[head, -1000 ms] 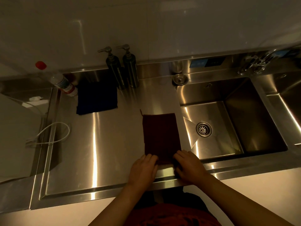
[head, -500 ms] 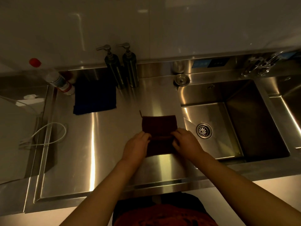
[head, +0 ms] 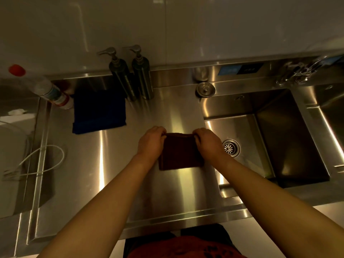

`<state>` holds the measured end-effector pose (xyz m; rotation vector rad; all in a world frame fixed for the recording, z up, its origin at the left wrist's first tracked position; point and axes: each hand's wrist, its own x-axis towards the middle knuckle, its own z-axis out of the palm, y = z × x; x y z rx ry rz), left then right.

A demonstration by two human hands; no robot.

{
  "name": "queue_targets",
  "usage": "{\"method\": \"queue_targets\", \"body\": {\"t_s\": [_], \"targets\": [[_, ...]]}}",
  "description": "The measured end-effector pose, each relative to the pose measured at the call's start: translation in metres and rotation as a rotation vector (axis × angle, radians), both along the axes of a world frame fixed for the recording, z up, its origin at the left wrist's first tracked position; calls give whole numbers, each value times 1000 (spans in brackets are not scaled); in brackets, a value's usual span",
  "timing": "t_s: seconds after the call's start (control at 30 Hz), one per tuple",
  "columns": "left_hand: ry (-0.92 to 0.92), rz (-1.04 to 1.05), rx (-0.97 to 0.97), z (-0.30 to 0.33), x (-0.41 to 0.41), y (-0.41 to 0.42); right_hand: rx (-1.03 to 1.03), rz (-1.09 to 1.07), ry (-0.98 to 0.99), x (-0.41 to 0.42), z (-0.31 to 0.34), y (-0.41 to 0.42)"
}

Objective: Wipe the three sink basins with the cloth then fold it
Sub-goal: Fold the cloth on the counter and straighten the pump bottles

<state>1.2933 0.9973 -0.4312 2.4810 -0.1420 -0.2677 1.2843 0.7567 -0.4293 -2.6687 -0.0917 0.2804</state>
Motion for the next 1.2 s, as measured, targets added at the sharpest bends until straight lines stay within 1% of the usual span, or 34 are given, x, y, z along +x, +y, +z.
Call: {"method": "queue_targets", "body": {"t_s": [0.1,0.17,0.3,0.4,0.5,0.6,0.73,0.83,1.0,1.2], "targets": [[13,74,-11,-4,0,2,60,-118,16,1,-5,1],[32,139,-27,-5,-6,5,107,-204,66,-3,-7,2],[149,257,-51,-8,-32,5,139,-263,148,-21,-13,2],[234,241,-99,-8,-54,-3,209,-277,208,-34,-14,5],[256,224,-172,-6,-67,-15,252,-314,242,-41,-13,9],[278,286,-202,-6,-71,-24,283,-396,280,-42,-9,9],[314,378,-188,-11,-76,-26,271,-361,347,-47,-4,2],[331,394,-143,-16,-83,-27,298,-323,332,-56,0,-2],[287,431,-120,-18,-97,-35,358,-279,308,-70,3,-6],[290,486,-255,-10,-104,-35,380,-223,246,-73,12,-2]]}}
